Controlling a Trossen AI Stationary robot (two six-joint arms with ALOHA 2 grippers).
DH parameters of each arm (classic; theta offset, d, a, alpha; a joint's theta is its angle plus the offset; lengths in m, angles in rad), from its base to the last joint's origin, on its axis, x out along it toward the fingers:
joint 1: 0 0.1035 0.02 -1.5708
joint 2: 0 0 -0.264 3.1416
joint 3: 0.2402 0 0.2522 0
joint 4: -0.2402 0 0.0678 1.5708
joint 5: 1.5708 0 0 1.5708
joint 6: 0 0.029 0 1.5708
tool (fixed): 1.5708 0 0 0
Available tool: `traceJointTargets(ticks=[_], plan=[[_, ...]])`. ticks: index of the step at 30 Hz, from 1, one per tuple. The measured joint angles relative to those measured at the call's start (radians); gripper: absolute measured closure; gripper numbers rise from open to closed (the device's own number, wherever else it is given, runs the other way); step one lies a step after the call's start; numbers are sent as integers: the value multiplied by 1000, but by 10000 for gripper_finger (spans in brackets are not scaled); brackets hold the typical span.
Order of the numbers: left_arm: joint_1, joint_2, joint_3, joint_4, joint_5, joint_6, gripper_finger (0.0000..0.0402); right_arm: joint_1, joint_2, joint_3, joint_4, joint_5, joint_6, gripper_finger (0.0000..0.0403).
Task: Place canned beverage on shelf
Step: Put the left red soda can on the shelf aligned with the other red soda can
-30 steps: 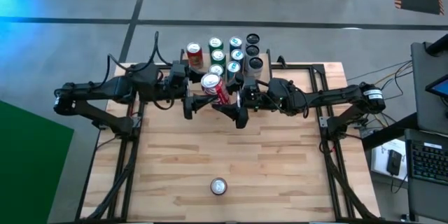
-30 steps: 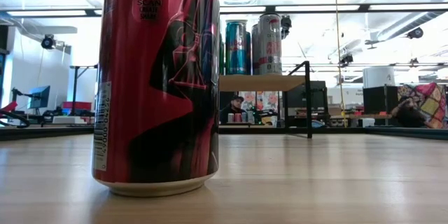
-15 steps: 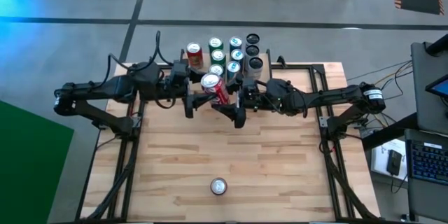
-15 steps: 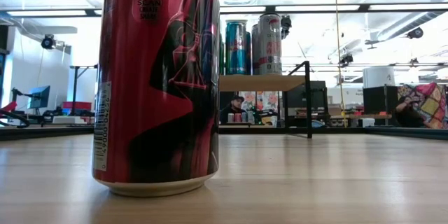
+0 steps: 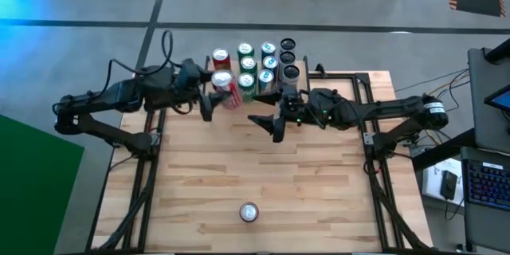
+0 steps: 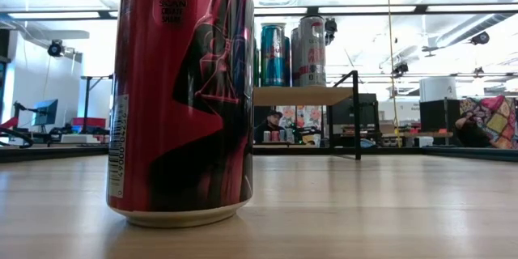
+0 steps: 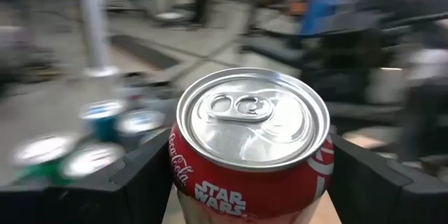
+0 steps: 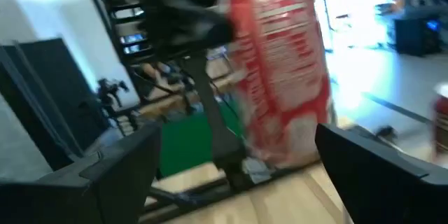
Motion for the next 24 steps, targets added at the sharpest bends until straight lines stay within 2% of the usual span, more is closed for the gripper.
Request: traceJointTargets(ticks=[3, 11, 16, 24], plan=[[13, -46, -62, -23, -85, 2, 111, 5, -51, 0, -102, 64, 2, 36], [148, -184, -331, 82, -73, -26, 111, 12, -203, 0, -223, 206, -2, 35], [253, -219, -444, 123, 2, -6, 111, 11, -271, 0, -278, 272, -21, 35], [381, -219, -537, 234, 121, 5, 111, 11, -327, -1, -352, 330, -27, 35]])
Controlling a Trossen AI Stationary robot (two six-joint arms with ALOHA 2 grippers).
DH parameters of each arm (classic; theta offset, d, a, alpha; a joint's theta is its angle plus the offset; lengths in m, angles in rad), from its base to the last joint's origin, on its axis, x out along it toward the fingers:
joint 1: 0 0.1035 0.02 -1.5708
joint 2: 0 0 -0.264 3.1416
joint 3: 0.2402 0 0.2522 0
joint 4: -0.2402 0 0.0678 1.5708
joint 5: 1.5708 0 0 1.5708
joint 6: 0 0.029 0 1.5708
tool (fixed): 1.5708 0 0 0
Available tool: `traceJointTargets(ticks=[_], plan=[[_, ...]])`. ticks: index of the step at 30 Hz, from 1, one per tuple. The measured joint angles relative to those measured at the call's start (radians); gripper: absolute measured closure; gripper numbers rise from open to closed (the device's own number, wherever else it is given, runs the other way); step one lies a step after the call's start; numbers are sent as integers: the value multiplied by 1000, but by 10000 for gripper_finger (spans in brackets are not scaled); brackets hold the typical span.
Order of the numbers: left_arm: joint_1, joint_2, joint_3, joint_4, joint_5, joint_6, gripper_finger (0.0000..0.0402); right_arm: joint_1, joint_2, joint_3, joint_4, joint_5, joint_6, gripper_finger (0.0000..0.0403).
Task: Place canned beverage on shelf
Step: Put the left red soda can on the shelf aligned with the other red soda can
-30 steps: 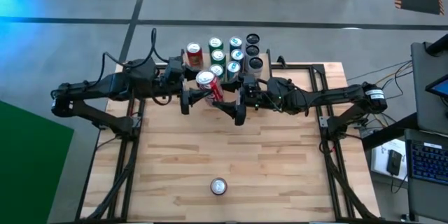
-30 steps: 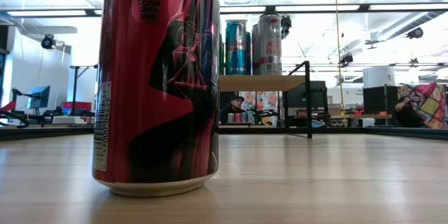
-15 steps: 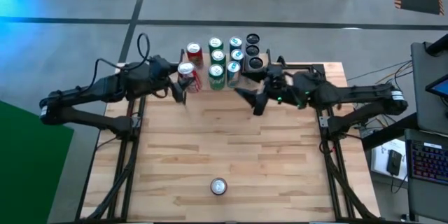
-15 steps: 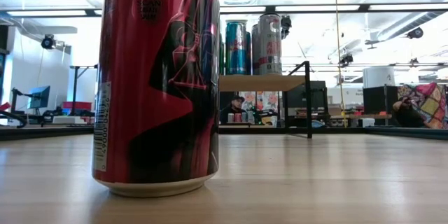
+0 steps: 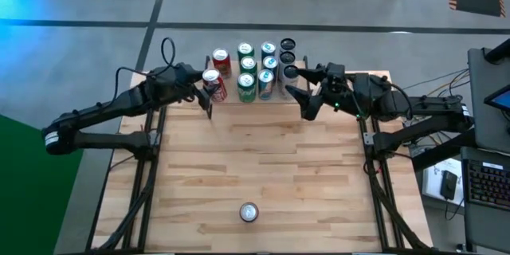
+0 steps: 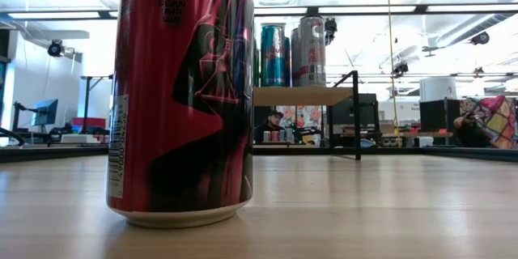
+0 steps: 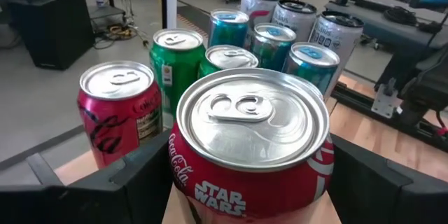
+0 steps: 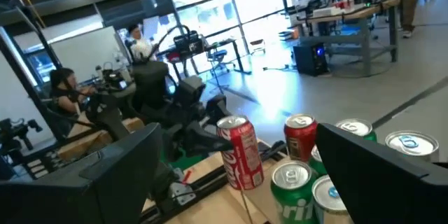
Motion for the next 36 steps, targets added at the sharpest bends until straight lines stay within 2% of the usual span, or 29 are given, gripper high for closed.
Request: traceJointTargets(ticks=[15, 24, 36], plan=[[64, 49, -96, 141, 80, 48, 111, -1, -9, 0, -25, 1, -12, 35], [70, 101, -106, 173, 81, 89, 111, -1, -29, 0, -33, 0, -17, 35], [116, 111, -187, 340, 110, 127, 111, -1, -31, 0, -70, 0, -11, 35]])
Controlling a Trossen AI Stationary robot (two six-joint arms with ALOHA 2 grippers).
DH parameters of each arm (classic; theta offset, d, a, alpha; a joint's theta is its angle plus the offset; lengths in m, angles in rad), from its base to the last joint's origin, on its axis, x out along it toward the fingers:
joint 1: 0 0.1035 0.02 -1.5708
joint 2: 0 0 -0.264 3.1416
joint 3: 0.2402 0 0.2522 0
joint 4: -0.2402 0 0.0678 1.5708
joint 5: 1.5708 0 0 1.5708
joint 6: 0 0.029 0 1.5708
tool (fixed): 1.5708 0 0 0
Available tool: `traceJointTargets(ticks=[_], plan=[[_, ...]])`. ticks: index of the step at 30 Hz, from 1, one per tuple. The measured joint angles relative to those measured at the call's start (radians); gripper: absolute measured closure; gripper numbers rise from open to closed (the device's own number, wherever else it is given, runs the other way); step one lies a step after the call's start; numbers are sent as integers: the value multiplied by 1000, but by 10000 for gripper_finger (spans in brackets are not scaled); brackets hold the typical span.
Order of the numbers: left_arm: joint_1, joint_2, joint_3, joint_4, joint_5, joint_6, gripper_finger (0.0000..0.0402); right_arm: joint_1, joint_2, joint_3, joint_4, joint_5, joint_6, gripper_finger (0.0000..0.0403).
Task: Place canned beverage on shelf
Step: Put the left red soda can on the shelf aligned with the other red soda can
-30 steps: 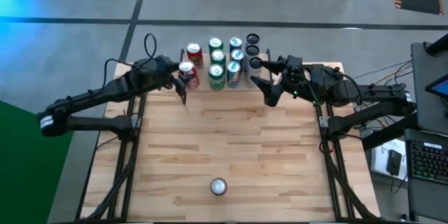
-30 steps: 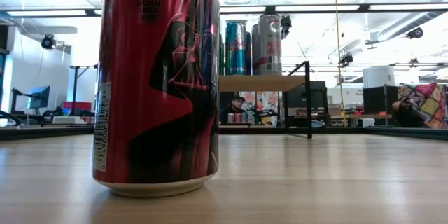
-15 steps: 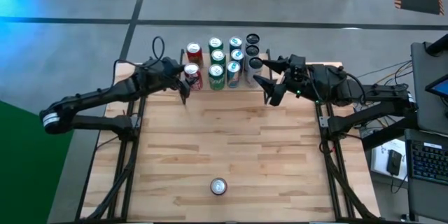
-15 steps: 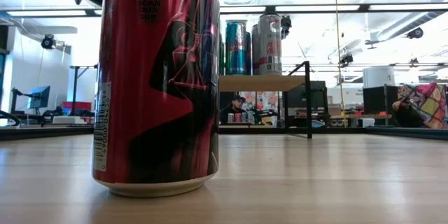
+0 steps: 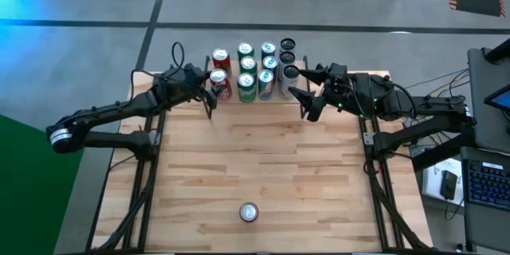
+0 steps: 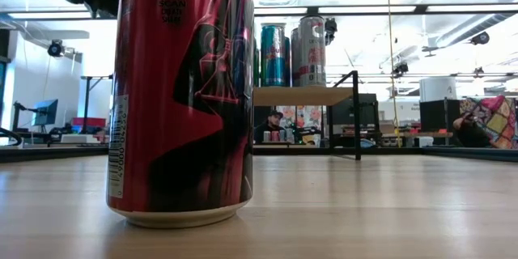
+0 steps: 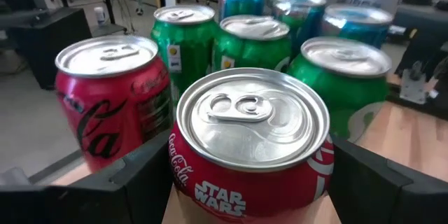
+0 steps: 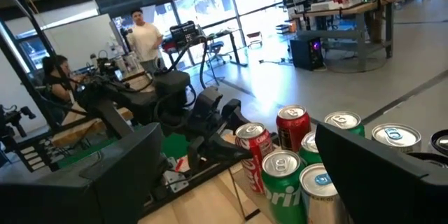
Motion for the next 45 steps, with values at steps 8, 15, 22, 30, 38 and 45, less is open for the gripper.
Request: traceJointTargets(ticks=[8, 15, 22, 30, 38, 45], plan=[[5, 25, -20, 41, 1, 19, 111, 0, 2, 0, 0, 0, 0, 35], [6, 63, -39, 134, 0, -5, 111, 0, 2, 0, 0, 0, 3, 35], [6, 88, -11, 123, 0, -5, 111, 0, 2, 0, 0, 0, 3, 35], [9, 83, -2, 104, 0, 5, 111, 0, 2, 0, 0, 0, 2, 35], [10, 83, -2, 109, 0, -20, 101, -6, 2, 0, 0, -1, 0, 35], [10, 80, 2, 120, -1, -30, 31, -6, -2, 0, -1, -1, 1, 35]])
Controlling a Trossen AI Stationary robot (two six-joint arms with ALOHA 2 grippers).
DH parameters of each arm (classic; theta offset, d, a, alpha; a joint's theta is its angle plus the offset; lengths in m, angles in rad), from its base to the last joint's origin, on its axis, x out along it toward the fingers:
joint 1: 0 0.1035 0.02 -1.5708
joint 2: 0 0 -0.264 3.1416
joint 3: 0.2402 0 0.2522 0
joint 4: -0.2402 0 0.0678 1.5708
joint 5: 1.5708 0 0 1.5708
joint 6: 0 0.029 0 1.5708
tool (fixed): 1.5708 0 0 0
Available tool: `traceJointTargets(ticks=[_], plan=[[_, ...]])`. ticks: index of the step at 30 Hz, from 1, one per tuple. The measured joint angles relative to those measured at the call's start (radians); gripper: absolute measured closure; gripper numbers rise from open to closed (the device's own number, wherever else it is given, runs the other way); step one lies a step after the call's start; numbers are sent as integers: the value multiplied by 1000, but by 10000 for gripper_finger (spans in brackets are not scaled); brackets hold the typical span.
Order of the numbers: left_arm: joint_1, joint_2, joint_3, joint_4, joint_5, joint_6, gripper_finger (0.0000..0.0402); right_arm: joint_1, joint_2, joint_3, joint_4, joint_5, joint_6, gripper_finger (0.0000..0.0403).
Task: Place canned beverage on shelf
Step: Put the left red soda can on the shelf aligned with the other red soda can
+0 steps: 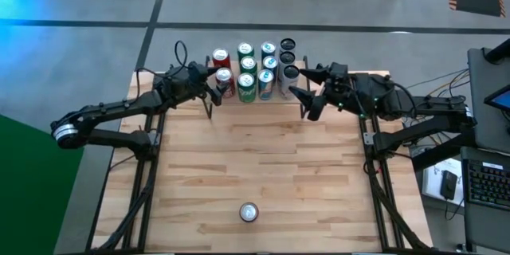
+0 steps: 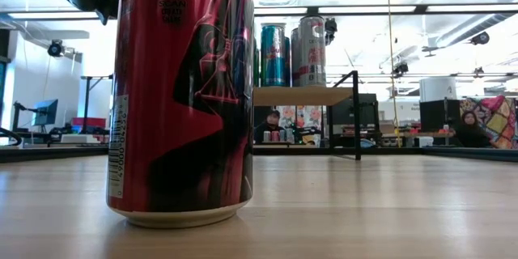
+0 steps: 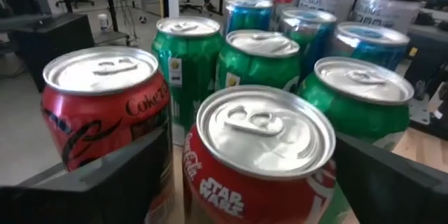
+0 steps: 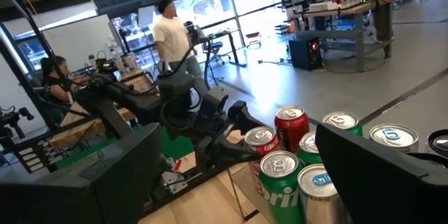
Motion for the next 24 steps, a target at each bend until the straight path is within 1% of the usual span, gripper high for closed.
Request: traceJointTargets(ticks=[3, 11, 20, 24], plan=[[0, 1, 0, -4, 0, 0, 32, 0, -5, 0, 0, 0, 1, 35], [0, -26, 1, -13, 0, 1, 57, 0, -16, 0, -8, -1, 2, 35], [0, -72, 1, -41, -12, 14, 59, 0, -23, 0, -25, -1, 1, 35], [0, -106, 1, -47, -43, 26, 59, 0, -23, 0, -26, -1, 1, 35]])
